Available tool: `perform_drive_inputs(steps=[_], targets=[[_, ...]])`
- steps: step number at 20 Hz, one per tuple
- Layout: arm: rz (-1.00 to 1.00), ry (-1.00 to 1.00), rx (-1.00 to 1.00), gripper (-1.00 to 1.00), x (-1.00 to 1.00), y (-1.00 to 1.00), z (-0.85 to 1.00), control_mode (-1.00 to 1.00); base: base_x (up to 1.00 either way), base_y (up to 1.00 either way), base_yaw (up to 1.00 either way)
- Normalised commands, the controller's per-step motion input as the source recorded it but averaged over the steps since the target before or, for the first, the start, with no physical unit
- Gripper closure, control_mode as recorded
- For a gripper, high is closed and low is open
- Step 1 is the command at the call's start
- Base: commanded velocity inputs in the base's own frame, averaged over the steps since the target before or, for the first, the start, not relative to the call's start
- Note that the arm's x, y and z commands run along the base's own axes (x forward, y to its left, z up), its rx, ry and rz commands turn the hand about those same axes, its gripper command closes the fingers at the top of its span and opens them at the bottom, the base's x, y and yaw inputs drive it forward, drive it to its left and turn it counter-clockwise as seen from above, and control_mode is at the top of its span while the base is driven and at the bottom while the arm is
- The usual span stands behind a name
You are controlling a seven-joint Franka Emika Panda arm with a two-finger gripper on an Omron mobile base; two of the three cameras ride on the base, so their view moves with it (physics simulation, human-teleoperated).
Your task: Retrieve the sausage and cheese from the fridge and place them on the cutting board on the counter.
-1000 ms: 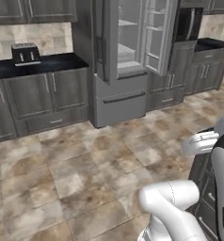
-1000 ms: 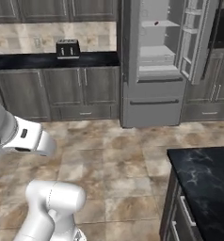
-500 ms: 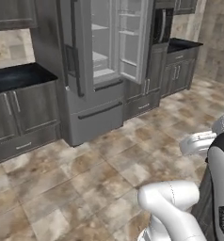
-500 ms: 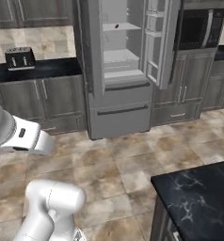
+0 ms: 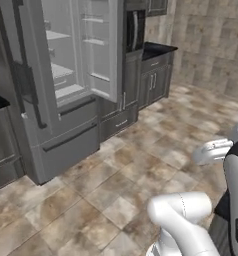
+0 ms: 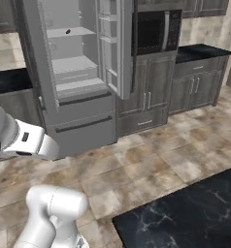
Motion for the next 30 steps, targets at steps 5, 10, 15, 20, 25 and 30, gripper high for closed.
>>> perform_drive_inputs(steps=[5,10,15,20,25,30], targets=[[0.0,0.0,0.0,-1.0,0.0,0.0,0.0,1.0,0.99,0.21,-0.18],[0.0,0.0,0.0,-1.0,0.0,0.0,0.0,1.0,1.0,0.19,-0.14],[0.0,0.0,0.0,-1.0,0.0,0.0,0.0,1.0,1.0,-0.11,-0.09],[0.0,0.0,0.0,-1.0,0.0,0.0,0.0,1.0,1.0,-0.22,0.0],[0.0,0.0,0.0,-1.0,0.0,0.0,0.0,1.0,1.0,0.02,0.05],[0.0,0.0,0.0,-1.0,0.0,0.0,0.0,1.0,1.0,0.05,0.36]])
